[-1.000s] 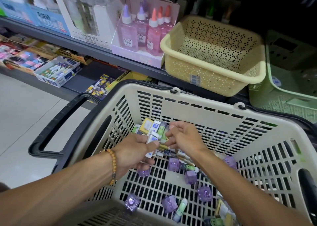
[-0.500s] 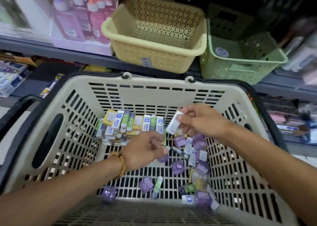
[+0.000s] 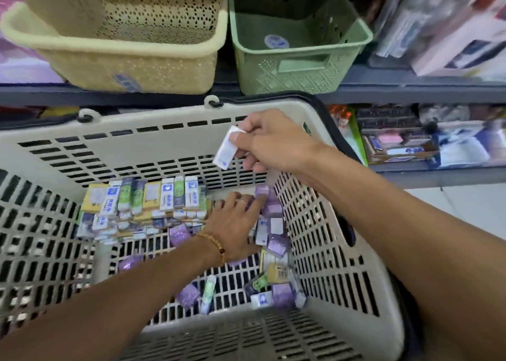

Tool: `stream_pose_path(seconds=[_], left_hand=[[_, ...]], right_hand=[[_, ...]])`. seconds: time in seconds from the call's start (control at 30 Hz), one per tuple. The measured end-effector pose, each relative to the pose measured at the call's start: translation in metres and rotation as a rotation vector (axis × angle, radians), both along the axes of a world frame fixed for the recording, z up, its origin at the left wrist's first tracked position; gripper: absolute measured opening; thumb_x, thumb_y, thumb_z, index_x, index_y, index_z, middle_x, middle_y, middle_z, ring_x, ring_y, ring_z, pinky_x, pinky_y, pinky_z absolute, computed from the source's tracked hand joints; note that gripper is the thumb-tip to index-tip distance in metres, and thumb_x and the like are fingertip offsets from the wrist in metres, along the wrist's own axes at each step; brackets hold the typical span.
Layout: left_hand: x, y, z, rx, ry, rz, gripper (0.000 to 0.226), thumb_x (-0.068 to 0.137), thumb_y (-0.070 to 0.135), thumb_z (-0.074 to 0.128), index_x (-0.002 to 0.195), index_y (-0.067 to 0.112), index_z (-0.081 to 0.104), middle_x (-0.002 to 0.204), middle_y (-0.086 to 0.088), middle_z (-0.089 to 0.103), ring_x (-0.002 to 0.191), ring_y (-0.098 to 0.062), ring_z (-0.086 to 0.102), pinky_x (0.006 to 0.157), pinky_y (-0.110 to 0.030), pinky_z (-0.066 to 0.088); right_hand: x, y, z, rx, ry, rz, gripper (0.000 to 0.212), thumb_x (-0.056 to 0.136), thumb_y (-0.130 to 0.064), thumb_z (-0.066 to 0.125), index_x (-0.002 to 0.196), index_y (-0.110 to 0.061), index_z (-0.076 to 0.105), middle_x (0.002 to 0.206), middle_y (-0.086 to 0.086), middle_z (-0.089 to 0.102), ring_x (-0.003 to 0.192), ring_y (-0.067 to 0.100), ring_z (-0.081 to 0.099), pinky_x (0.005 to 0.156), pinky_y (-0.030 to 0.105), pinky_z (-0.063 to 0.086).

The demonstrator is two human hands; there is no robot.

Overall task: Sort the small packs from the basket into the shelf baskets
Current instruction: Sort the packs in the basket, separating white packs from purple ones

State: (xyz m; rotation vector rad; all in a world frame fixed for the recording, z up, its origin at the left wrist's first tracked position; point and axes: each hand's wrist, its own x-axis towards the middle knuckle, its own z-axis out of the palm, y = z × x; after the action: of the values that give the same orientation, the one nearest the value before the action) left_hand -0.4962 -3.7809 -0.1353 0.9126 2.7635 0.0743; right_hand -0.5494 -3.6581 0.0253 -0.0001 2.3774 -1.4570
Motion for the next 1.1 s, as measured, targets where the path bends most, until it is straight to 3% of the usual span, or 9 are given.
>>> stream_pose_path(seconds=[0.1,0.2,0.3,0.4,0.63,0.77,0.93,1.03,1.1], left_hand=[[0.010,-0.003,-0.003,0.029,0.039,-0.016,0.092,0.072,0.065,0.063,0.142,0.020,0.023,0.131,-0.004,0.050,0.116,-0.027,0.038,0.094,-0.044,0.037],[0.012,-0.005,0.001,-0.021,0.033,-0.117,0.082,0.070,0.065,0.067,0.132,0.019,0.041,0.127,-0.004,0.050,0.113,-0.023,0.040,0.095,-0.040,0.037],[0.008,-0.002,0.005,-0.038,-0.044,-0.209,0.085,0.069,0.046,0.079,0.135,0.013,0.036,0.123,-0.006,0.049,0.113,-0.024,0.045,0.098,-0.038,0.040],[0.006,-0.001,0.011,0.012,-0.128,-0.240,0.089,0.075,0.026,0.078,0.145,0.017,0.023,0.120,-0.006,0.050,0.107,-0.023,0.051,0.089,-0.033,0.046],[0.023,0.019,0.032,0.300,-0.869,0.099,0.103,0.072,0.023,0.078,0.149,0.034,0.011,0.143,-0.001,0.035,0.126,-0.022,0.044,0.096,-0.028,0.046],[0.044,0.023,0.030,0.339,-0.847,0.329,0.079,0.072,0.033,0.082,0.133,0.015,0.035,0.127,0.000,0.052,0.115,-0.019,0.052,0.090,-0.027,0.045],[0.049,0.010,0.027,0.247,-0.974,0.294,0.048,0.074,0.032,0.081,0.111,0.022,0.053,0.117,0.002,0.054,0.106,-0.015,0.053,0.084,-0.022,0.045],[0.053,0.002,0.033,0.169,-1.028,0.225,0.053,0.083,0.037,0.072,0.129,0.022,0.052,0.134,0.003,0.048,0.119,-0.015,0.048,0.096,-0.023,0.039],[0.051,-0.001,0.037,0.127,-1.056,0.163,0.050,0.087,0.032,0.068,0.132,0.025,0.049,0.133,0.004,0.048,0.117,-0.015,0.049,0.092,-0.022,0.038]], right_hand=[[-0.001,0.002,-0.001,0.010,0.006,0.008,0.016,0.098,-0.023,0.056,0.084,-0.017,0.062,0.081,0.003,0.071,0.050,0.002,0.061,0.052,0.022,0.052],[-0.001,0.000,-0.002,0.034,0.022,0.021,0.016,0.097,-0.023,0.057,0.088,-0.012,0.064,0.087,0.010,0.074,0.056,0.007,0.064,0.055,0.024,0.054],[-0.001,-0.002,-0.001,0.051,0.031,0.033,0.021,0.097,-0.025,0.057,0.095,-0.007,0.065,0.089,0.014,0.075,0.067,0.018,0.070,0.063,0.032,0.058],[0.001,-0.002,0.000,0.049,0.028,0.046,0.022,0.097,-0.026,0.057,0.098,-0.006,0.065,0.090,0.014,0.074,0.076,0.026,0.072,0.070,0.037,0.060],[0.002,-0.002,0.003,0.061,0.034,0.073,0.022,0.098,-0.026,0.056,0.098,-0.006,0.065,0.090,0.015,0.074,0.072,0.022,0.070,0.071,0.040,0.060],[0.003,-0.004,0.006,0.058,0.063,0.083,0.022,0.098,-0.024,0.056,0.094,-0.005,0.066,0.091,0.016,0.073,0.068,0.017,0.070,0.067,0.036,0.060],[0.006,-0.007,0.006,0.079,0.073,0.126,0.032,0.097,-0.023,0.058,0.098,0.008,0.066,0.090,0.023,0.072,0.071,0.030,0.066,0.069,0.047,0.058],[0.008,-0.008,0.005,0.087,0.080,0.135,0.029,0.096,-0.022,0.058,0.096,0.005,0.066,0.091,0.024,0.072,0.072,0.034,0.065,0.071,0.052,0.056],[0.007,-0.008,0.004,0.107,0.104,0.132,0.028,0.096,-0.022,0.059,0.095,0.005,0.066,0.091,0.025,0.071,0.074,0.035,0.066,0.075,0.052,0.055]])
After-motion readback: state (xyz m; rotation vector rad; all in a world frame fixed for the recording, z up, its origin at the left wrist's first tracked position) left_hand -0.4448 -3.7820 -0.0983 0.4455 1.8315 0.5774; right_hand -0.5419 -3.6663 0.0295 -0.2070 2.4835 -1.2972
